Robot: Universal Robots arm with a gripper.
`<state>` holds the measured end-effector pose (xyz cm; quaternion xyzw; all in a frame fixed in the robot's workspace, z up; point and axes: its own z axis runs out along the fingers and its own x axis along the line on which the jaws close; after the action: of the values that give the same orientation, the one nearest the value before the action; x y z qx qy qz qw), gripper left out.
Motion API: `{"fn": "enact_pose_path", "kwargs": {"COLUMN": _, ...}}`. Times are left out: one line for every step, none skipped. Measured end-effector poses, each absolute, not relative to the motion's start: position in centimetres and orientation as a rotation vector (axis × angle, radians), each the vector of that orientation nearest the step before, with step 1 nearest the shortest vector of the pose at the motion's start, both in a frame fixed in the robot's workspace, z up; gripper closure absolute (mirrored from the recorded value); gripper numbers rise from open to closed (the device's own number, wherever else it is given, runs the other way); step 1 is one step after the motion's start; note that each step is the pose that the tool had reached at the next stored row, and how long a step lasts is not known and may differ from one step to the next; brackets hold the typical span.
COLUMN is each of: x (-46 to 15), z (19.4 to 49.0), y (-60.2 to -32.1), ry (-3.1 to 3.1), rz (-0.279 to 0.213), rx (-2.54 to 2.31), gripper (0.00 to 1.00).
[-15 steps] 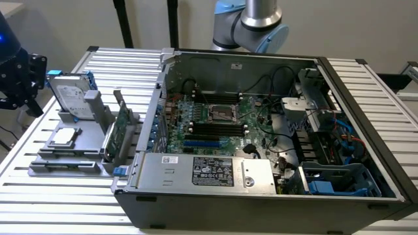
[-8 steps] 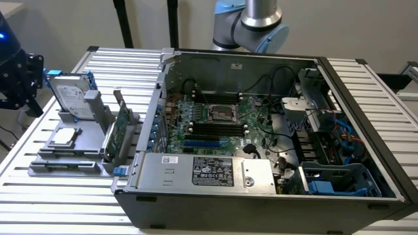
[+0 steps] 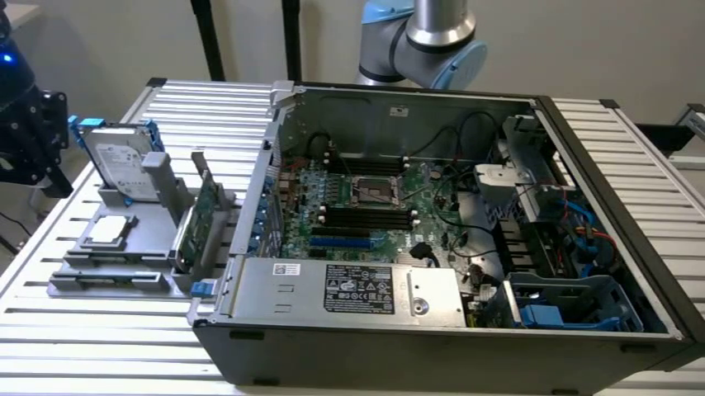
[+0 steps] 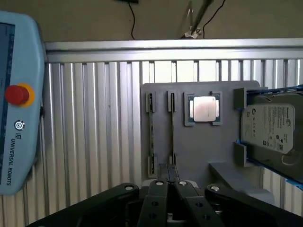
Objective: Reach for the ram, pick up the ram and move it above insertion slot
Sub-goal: 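Pick up the ram and move it above insertion slot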
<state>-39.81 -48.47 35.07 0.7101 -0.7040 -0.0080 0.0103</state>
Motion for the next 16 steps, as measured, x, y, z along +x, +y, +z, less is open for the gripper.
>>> {"fn": "enact_pose_path", "kwargs": {"x": -39.82, "z": 35.06, "y": -48.47, "ry": -2.178, "rz": -0.024, "rx": 2.235, "gripper": 0.89}}
{"fn": "enact_pose_path", "kwargs": {"x": -39.81, "z": 35.02, "y": -48.47, "ry": -2.158, "rz": -0.024, "rx": 2.255, "gripper": 0.89}}
{"fn": "enact_pose_path", "kwargs": {"x": -39.83, "z": 34.99, "y": -48.47, "ry": -2.138, "rz": -0.022, "rx": 2.275, "gripper": 0.89}}
{"fn": "enact_pose_path", "kwargs": {"x": -39.85, "z": 34.96, "y": -48.47, "ry": -2.127, "rz": -0.022, "rx": 2.286, "gripper": 0.89}}
{"fn": "enact_pose_path", "kwargs": {"x": -39.85, "z": 34.95, "y": -48.47, "ry": -2.120, "rz": -0.021, "rx": 2.292, "gripper": 0.89}}
{"fn": "enact_pose_path", "kwargs": {"x": -39.85, "z": 34.96, "y": -48.47, "ry": -2.120, "rz": -0.021, "rx": 2.292, "gripper": 0.89}}
{"fn": "enact_pose_path", "kwargs": {"x": -39.85, "z": 34.96, "y": -48.47, "ry": -2.120, "rz": -0.021, "rx": 2.292, "gripper": 0.89}}
{"fn": "enact_pose_path", "kwargs": {"x": -39.85, "z": 34.96, "y": -48.47, "ry": -2.120, "rz": -0.021, "rx": 2.292, "gripper": 0.89}}
{"fn": "enact_pose_path", "kwargs": {"x": -39.85, "z": 34.96, "y": -48.47, "ry": -2.120, "rz": -0.021, "rx": 2.292, "gripper": 0.88}}
{"fn": "enact_pose_path", "kwargs": {"x": -39.85, "z": 34.96, "y": -48.48, "ry": -2.120, "rz": -0.021, "rx": 2.292, "gripper": 0.82}}
{"fn": "enact_pose_path", "kwargs": {"x": -39.85, "z": 34.96, "y": -48.47, "ry": -2.120, "rz": -0.021, "rx": 2.292, "gripper": 0.76}}
{"fn": "enact_pose_path", "kwargs": {"x": -39.85, "z": 34.95, "y": -48.47, "ry": -2.120, "rz": -0.021, "rx": 2.292, "gripper": 0.76}}
{"fn": "enact_pose_path", "kwargs": {"x": -39.85, "z": 34.95, "y": -48.47, "ry": -2.120, "rz": -0.021, "rx": 2.292, "gripper": 0.70}}
{"fn": "enact_pose_path", "kwargs": {"x": -39.85, "z": 34.89, "y": -48.47, "ry": -2.120, "rz": -0.021, "rx": 2.292, "gripper": 0.70}}
{"fn": "enact_pose_path", "kwargs": {"x": -39.85, "z": 34.72, "y": -48.47, "ry": -2.120, "rz": -0.021, "rx": 2.293, "gripper": 0.64}}
{"fn": "enact_pose_path", "kwargs": {"x": -39.85, "z": 34.56, "y": -48.48, "ry": -2.120, "rz": -0.021, "rx": 2.293, "gripper": 0.64}}
